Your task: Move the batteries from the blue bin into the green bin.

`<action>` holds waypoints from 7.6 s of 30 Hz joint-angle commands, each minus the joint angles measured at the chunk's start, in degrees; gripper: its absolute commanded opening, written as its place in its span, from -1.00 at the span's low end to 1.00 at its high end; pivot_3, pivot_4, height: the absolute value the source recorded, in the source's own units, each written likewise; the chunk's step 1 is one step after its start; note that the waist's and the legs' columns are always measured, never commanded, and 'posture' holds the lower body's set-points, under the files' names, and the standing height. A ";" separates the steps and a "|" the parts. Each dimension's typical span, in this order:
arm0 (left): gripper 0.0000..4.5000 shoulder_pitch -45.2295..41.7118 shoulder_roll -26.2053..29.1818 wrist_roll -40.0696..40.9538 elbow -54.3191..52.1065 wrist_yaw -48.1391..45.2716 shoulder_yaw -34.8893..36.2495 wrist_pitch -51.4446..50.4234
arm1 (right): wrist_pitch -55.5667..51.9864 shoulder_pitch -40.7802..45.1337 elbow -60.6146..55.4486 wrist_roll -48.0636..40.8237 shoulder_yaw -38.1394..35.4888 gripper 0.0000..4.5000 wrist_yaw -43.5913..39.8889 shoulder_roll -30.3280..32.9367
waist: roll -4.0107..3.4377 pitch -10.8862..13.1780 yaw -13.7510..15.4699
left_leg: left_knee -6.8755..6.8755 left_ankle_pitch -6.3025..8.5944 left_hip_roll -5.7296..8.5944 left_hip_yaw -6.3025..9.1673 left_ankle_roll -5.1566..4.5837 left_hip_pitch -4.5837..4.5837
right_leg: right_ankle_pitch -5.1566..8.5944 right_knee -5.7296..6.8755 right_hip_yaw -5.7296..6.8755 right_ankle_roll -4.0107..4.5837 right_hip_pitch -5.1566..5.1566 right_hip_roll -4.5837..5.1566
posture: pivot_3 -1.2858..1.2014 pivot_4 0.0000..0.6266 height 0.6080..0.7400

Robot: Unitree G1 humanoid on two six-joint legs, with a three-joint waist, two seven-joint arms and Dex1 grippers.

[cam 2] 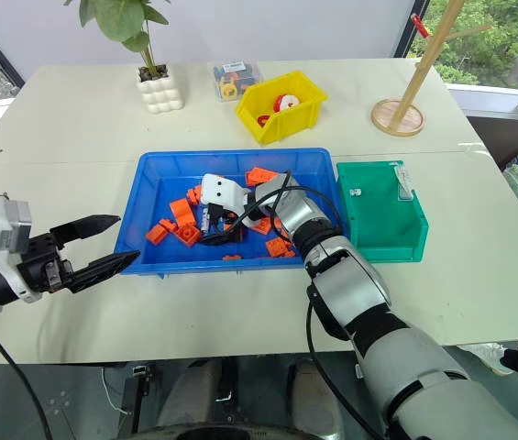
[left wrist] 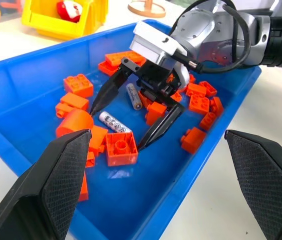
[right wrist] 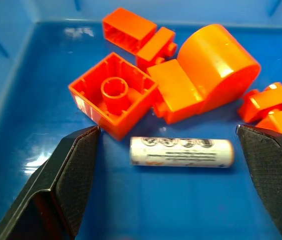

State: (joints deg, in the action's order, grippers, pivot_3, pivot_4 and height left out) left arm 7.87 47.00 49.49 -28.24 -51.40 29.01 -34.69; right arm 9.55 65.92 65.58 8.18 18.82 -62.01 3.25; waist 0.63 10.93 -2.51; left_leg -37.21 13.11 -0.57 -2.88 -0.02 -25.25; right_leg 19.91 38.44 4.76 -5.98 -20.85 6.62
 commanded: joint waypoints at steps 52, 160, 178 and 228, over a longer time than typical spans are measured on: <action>1.00 -30.13 -7.54 -13.73 25.51 -10.90 -21.92 12.85 | -37.81 -20.98 -59.30 -15.08 -24.50 0.01 -1.59 43.20 | -0.01 0.02 1.95 | -0.06 0.00 0.01 -0.16 -0.04 -0.02 | -0.01 -0.05 0.02 0.00 0.03 0.05 | 0.03 -0.52 0.99; 1.00 -20.80 -6.98 -12.49 14.77 -5.11 -15.29 9.70 | -35.05 -10.94 -41.01 -11.66 -6.76 -0.10 12.58 12.14 | -0.01 0.01 1.54 | -0.17 0.00 -0.02 -0.01 -0.05 -0.03 | -0.01 0.10 0.00 0.00 0.02 -0.05 | 0.03 -0.52 0.99; 1.00 -43.65 -14.13 -16.66 34.76 -17.63 -27.03 14.79 | -51.67 -17.47 -63.41 -16.00 -22.45 -0.10 12.81 39.90 | 0.02 0.00 1.86 | -0.13 0.02 0.06 -0.10 -0.08 -0.06 | -0.01 0.09 0.02 0.00 0.01 0.02 | 0.03 -0.52 0.99; 1.00 -37.49 -16.89 -20.64 32.63 -10.15 -20.15 20.31 | -45.81 -34.65 -74.49 -33.36 -31.22 0.96 26.66 23.63 | 0.02 -0.01 1.93 | -0.21 0.01 0.03 0.00 -0.08 -0.01 | -0.01 0.05 0.05 0.00 0.14 0.02 | 0.03 -0.52 0.99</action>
State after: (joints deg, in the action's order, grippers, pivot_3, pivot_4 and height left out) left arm -30.11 29.27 27.33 7.99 -62.70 6.93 -14.19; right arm -38.03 30.41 -7.67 -23.86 -12.07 -34.59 26.96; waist 0.65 10.92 -0.58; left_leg -37.43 13.12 -0.53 -2.88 -0.10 -25.26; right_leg 19.90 38.49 4.81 -5.98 -20.71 6.64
